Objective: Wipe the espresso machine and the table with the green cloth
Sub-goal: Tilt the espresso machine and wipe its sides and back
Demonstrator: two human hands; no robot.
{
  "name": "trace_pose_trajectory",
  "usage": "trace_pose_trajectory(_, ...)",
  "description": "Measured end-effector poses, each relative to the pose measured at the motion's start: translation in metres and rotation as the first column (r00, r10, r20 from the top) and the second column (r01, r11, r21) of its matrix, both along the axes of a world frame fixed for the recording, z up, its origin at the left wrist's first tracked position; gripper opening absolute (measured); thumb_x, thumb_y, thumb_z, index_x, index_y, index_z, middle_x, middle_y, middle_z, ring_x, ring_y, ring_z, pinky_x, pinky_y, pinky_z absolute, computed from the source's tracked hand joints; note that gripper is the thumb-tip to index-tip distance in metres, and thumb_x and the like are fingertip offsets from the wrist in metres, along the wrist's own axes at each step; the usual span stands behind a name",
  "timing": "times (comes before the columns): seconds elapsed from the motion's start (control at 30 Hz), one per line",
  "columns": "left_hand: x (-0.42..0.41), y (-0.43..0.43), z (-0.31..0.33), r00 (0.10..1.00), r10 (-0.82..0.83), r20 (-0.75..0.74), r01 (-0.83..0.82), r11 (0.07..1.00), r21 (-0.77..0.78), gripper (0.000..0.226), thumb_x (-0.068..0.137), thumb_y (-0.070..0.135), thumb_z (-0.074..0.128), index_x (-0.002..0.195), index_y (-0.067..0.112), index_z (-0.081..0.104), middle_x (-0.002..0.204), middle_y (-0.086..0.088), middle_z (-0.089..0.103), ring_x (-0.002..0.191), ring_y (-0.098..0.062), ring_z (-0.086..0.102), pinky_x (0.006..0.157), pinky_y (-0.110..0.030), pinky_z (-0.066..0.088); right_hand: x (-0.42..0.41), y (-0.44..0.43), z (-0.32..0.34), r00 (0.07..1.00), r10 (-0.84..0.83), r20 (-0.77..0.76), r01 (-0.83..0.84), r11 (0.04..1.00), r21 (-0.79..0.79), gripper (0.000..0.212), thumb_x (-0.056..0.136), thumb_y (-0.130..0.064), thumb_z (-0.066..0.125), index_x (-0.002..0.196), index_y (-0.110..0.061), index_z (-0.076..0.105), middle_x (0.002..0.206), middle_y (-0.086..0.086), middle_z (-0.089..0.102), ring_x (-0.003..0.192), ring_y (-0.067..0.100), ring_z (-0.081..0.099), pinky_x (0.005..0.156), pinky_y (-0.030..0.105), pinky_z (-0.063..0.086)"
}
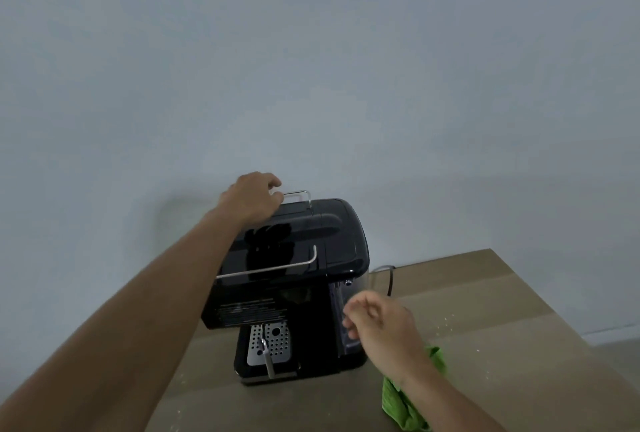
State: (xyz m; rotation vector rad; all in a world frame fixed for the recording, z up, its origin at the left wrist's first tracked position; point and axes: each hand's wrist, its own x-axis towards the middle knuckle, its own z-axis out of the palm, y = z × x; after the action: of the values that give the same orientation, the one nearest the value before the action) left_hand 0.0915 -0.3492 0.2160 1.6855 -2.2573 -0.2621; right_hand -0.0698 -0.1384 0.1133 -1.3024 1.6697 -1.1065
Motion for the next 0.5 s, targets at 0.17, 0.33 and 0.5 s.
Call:
trace_pose_trajectory(0.17,0.019,-0.010,-0.004,0.978,-0.010,0.209,0.007,1.000,0.015,0.037,0.094,0.028,0.043,0.130,0.026,0.052,0.137,-0.001,0.052,0.124,-0.025,0.047,0.098,-0.040,0.038,0.051,-0.006,0.035,0.897,0.090,0.432,-0.108,0.994,0.016,0.019,0.100,-0.026,0.045,0.107,-0.024,0.063,0.076,0.002,0.073,0.066,0.010,0.065,0.060,0.019,0.048)
trace_pose_trajectory(0.33,0.018,-0.020,-0.008,0.966,-0.004,0.258,0.013,0.999,-0.033,0.032,0.094,0.029,0.042,0.121,0.027,0.060,0.129,-0.003,0.057,0.115,-0.028,0.053,0.090,-0.036,0.041,0.083,-0.032,0.044,0.733,0.002,0.680,-0.059,0.996,0.060,0.025,0.102,-0.019,0.038,0.104,-0.019,0.063,0.068,0.004,0.071,0.058,0.013,0.063,0.056,0.024,0.043)
trace_pose_trajectory(0.5,0.015,-0.034,-0.011,0.953,-0.058,0.298,0.069,0.997,-0.026,0.030,0.094,0.029,0.043,0.116,0.028,0.063,0.124,-0.001,0.059,0.111,-0.028,0.055,0.086,-0.035,0.041,0.093,-0.048,0.044,0.675,-0.096,0.731,0.014,0.993,0.118,0.033,0.104,-0.017,0.033,0.097,-0.010,0.064,0.060,0.002,0.067,0.051,0.012,0.061,0.053,0.023,0.041)
